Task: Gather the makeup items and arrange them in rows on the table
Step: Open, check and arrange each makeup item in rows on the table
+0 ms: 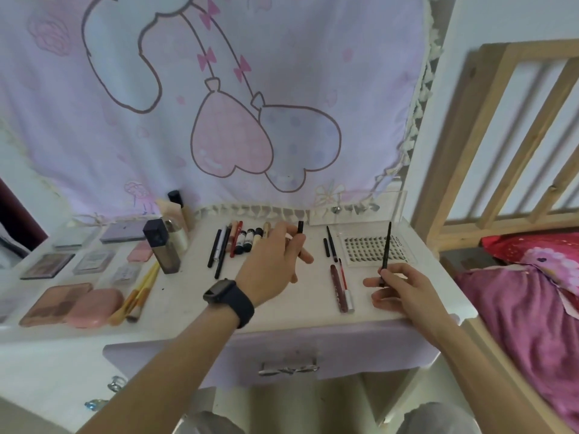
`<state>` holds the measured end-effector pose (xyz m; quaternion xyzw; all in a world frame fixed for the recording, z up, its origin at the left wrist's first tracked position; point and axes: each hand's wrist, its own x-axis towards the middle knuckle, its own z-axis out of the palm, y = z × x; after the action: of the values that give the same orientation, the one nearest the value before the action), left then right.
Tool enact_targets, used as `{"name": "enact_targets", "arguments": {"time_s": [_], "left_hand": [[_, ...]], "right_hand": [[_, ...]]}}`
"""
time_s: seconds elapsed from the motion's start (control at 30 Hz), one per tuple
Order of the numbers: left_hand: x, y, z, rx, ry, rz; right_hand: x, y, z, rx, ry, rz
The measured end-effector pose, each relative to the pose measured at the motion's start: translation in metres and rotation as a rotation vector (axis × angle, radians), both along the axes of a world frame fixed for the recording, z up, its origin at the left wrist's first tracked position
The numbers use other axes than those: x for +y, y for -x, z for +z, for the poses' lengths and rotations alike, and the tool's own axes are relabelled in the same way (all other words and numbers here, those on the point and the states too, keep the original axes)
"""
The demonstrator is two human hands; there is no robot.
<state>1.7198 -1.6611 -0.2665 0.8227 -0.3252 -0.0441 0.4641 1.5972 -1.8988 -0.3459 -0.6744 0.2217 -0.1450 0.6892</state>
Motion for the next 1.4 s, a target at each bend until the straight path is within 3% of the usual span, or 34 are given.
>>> {"name": "enact_targets", "arguments": {"time_s": [0.1,0.23,0.33,0.6,0.83,1.13,1.4], "left_hand": [[-0.005,-0.017,0.019,0.006,-0.071,0.030],[-0.026,-0.047,0.032,-0.076,-0.367,0.094],[-0.050,-0.068,0.034,0.027,-0.514,0.112],[-0.109,-0.082,-0.007,0.040,-0.852,0.139],[-0.106,-0.088,-0.045,-0.032,-0.751,0.373],[-0.103,-0.081,-0.057,-0.045,-0.687,0.434],[-0.105,-0.068,-0.062,-0.042,-0.638,0.396]], "right_hand": [[0.006,-0.005,0.007,0.022,0.114,-0.020],[0.013,-0.021,0.018,0.079,0.319,-0.003],[0.016,-0.042,0.032,0.140,0.531,0.053],[0.019,-0.104,0.049,0.291,0.844,0.108],[0.027,-0.125,0.038,0.323,0.936,0.135],[0.024,-0.118,0.035,0.272,0.943,0.080],[0.013,-0.038,0.000,0.142,0.998,-0.116]]}}
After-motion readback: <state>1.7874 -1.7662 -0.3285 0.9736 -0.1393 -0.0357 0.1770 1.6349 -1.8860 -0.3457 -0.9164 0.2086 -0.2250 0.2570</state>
